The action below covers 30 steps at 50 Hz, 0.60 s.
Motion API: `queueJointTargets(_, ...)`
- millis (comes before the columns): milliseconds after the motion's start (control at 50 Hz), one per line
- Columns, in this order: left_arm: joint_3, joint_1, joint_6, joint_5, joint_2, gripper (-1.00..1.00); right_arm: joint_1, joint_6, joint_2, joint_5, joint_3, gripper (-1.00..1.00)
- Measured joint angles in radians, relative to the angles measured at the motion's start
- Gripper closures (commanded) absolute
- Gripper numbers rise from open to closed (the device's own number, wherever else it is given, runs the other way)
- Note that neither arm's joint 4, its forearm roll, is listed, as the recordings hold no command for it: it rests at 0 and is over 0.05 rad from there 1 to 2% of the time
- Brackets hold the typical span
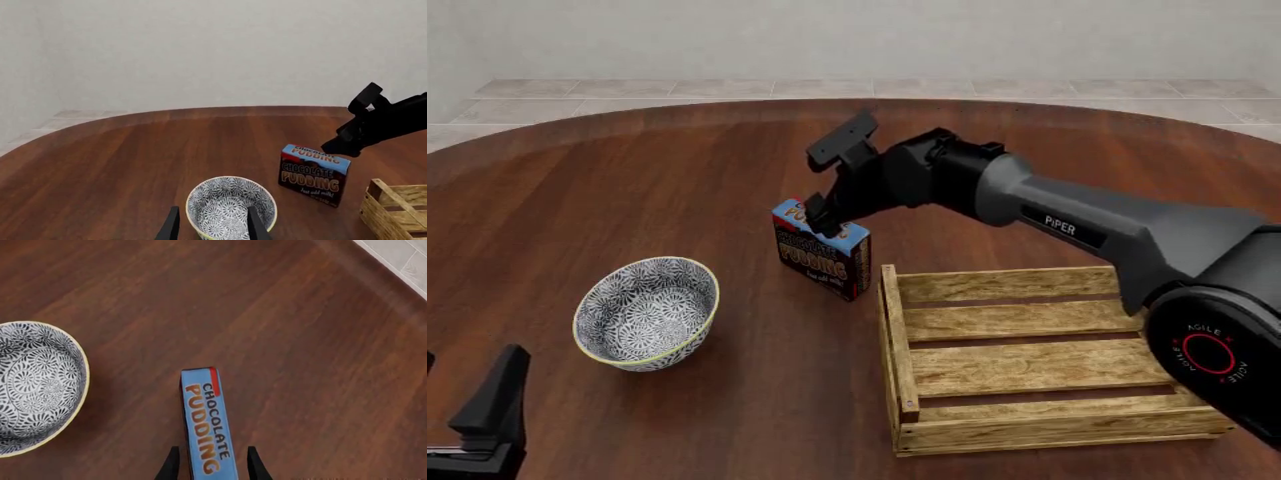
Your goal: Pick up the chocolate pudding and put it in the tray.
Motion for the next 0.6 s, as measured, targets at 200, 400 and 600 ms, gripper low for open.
queueJointTargets(200, -0.008, 0.000, -0.001, 0.009, 0.000, -1.00, 0.000, 0.002, 0.002, -0.009, 0.013, -1.00)
queueJointTargets(400, -0.006, 0.000, -0.003, 0.008, 0.001, -1.00, 0.000, 0.005, 0.005, -0.021, 0.029, -1.00)
queueJointTargets(600, -0.001, -0.001, -0.002, 0.005, 0.000, -1.00, -0.001, 0.009, 0.005, -0.032, 0.044, -1.00)
